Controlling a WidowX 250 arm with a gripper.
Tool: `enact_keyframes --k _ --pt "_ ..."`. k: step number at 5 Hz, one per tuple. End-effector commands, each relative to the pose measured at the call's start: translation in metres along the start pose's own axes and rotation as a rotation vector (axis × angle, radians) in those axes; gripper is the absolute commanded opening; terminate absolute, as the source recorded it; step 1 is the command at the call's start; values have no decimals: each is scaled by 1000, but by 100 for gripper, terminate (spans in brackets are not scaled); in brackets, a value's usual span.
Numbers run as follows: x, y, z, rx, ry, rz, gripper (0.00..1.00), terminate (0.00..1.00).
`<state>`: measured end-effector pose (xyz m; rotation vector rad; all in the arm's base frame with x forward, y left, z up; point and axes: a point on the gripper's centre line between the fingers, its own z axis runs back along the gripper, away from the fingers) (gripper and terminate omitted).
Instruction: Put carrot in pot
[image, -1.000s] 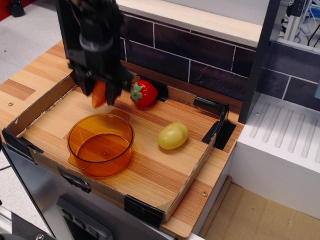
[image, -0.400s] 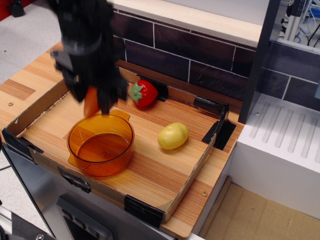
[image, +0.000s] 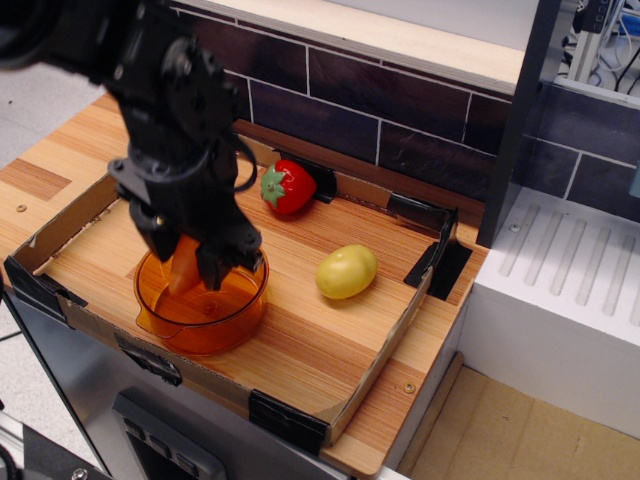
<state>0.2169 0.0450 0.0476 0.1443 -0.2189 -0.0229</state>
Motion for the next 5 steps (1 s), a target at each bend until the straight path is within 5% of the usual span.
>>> enact_keyframes --k 1,4,5 --pt "11 7 22 -38 -3 46 100 0" --pt "28 11 57 -71 -35 111 100 0" --pt "28 11 57 -71 -35 111 100 100"
